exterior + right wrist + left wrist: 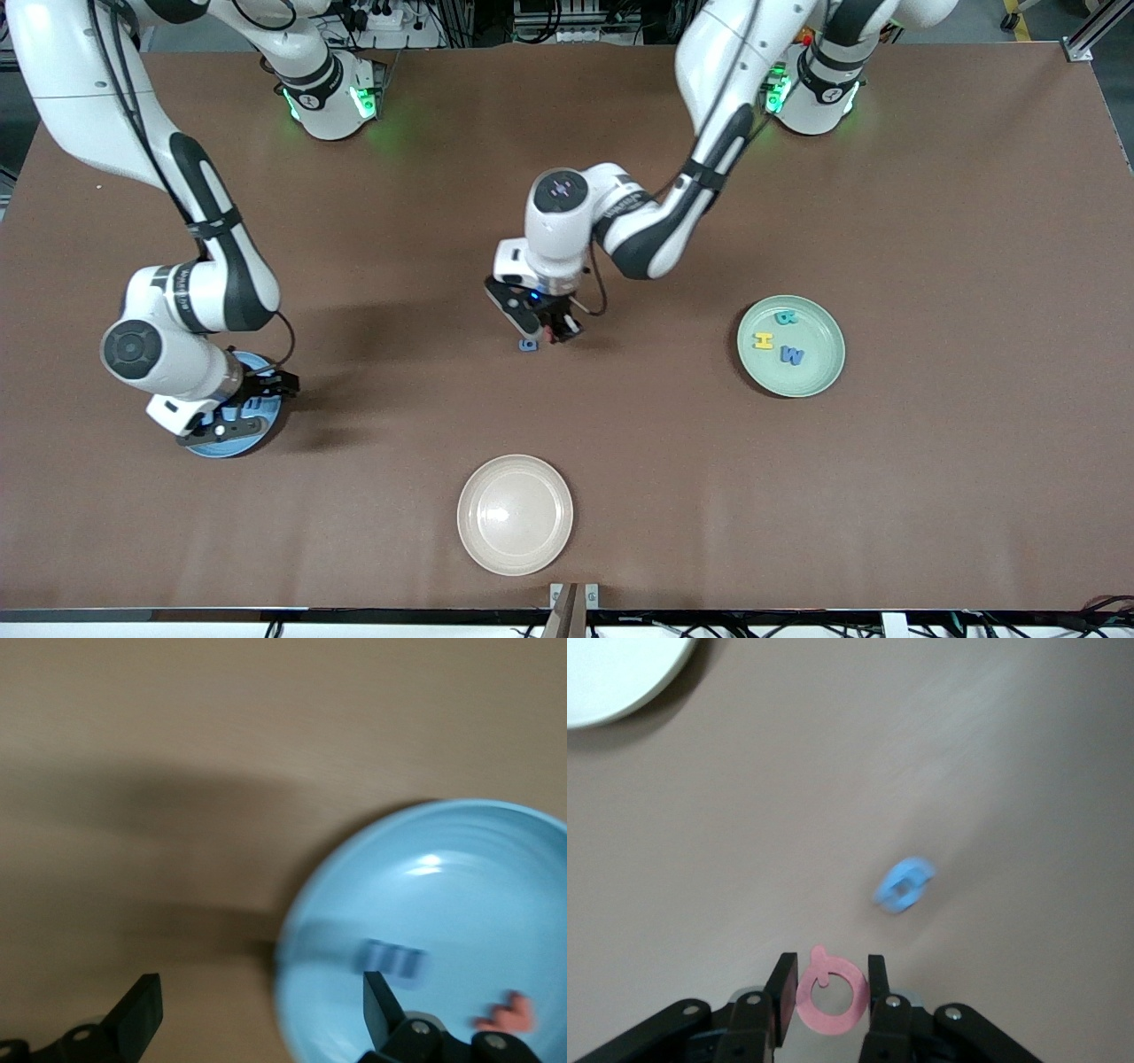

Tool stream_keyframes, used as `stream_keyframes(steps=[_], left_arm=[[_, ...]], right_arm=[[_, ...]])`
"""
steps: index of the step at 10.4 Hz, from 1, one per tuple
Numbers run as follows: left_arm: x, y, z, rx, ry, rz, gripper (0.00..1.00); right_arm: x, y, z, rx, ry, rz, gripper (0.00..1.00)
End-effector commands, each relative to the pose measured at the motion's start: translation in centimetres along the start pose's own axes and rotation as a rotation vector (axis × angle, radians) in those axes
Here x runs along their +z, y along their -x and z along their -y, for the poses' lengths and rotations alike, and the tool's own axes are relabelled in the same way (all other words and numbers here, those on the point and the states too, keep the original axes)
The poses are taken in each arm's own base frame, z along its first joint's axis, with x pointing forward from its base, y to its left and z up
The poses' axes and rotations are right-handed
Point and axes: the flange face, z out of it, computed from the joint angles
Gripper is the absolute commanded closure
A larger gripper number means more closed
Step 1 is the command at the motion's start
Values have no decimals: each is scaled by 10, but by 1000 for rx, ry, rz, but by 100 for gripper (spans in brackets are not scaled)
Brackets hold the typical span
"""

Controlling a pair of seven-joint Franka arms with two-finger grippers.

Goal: Sort upper and lower case letters into plates
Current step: 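Carry the q to the green plate while the right gripper grasps the e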

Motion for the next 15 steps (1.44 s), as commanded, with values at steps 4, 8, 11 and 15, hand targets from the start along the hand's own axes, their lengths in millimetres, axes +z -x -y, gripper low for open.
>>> stream_keyframes(steps=[4, 8, 11, 15], left_arm=[[-32, 121, 154, 223, 72, 183, 83], [-13, 231, 238, 183, 157, 251, 83], [-13, 295, 301, 243, 213, 228, 83], [-1, 304, 298, 241, 226, 228, 72]], right_arm=[[-57, -26, 217, 204, -47, -3, 0], [-28, 0, 346, 211, -115, -16, 0], [-4, 4, 390, 252, -135, -26, 0], [21, 21, 418, 279, -122, 11, 0]])
